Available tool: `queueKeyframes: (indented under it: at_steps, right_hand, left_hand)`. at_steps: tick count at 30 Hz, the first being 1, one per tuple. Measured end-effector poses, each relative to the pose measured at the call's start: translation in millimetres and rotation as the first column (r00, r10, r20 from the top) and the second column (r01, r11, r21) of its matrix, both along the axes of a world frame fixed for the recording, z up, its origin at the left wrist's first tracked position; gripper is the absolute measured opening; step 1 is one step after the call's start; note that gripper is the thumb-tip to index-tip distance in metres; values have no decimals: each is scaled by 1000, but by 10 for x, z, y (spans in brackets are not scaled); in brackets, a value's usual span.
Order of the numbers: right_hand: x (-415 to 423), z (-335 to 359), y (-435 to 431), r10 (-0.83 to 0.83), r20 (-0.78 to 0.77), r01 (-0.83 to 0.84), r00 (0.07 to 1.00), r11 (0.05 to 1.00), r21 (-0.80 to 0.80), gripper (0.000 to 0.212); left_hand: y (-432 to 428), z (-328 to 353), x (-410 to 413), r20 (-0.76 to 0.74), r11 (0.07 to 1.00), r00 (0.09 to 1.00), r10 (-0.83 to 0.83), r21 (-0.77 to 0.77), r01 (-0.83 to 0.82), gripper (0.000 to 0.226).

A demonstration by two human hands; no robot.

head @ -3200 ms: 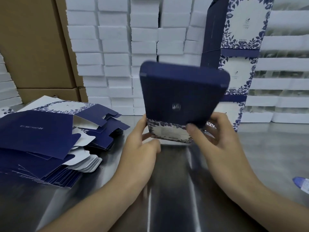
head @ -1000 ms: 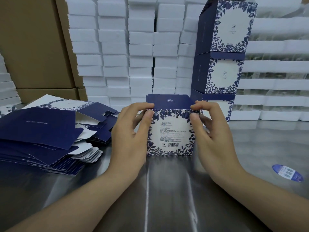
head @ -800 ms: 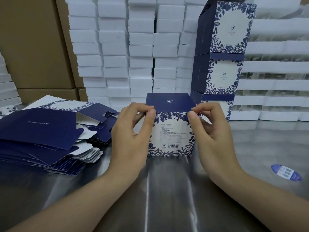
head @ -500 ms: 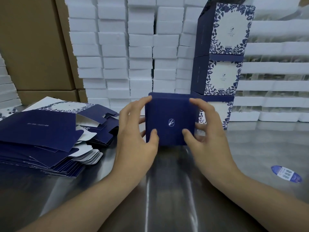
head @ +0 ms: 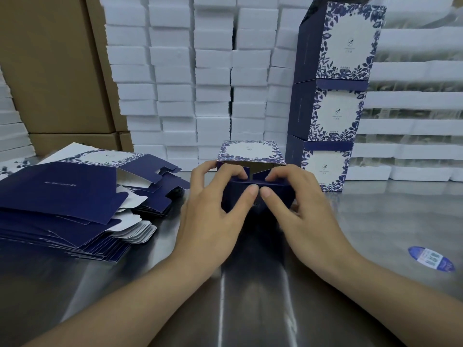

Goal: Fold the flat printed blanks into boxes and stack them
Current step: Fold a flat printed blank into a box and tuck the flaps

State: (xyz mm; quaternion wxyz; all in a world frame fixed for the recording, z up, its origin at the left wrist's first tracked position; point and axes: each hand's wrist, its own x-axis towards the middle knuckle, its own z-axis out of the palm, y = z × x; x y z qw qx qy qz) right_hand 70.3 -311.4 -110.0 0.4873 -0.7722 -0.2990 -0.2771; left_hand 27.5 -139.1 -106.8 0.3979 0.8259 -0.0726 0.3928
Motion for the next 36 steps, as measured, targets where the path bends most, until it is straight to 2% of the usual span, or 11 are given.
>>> queueKeyframes:
  at_steps: [4,12,16,20,23,26,30,36]
  right_hand:
    - [21,-13,0,-10,-35,8,999,998,-57,9]
    - [28,-13,6,-14,7,14,1000,1000,-11,9]
    - [50,-25,-6,5,-101,3,995,997,79,2]
    - [49,-26,-17,2,-101,11,995,993,122,2]
    - [21,-10,-21,58,-130,-32,990,980,194,22]
    - [14,-6,-20,34,-129,-9,991,981,192,35]
    - [3,-6,-18,11,-123,13,992,981,192,31]
    - [-5,10,-21,-4,-123,30,992,977,213,35]
  left_hand:
    - [23,-14,28,-11,999,999,-38,-15,38,18]
    - [41,-2,54,-35,998,999,-34,-46,33,20]
    - [56,7,65,-11,990,999,-53,-129,51,3]
    - [57,21,47,16,981,998,-53,-186,55,10]
    - [55,30,34,5,945,994,-109,-308,105,35]
    - [57,37,40,-20,942,994,-110,-320,98,52]
    - [64,38,34,-10,936,996,-83,-344,75,51]
    - [67,45,30,-14,933,998,-63,-356,54,52]
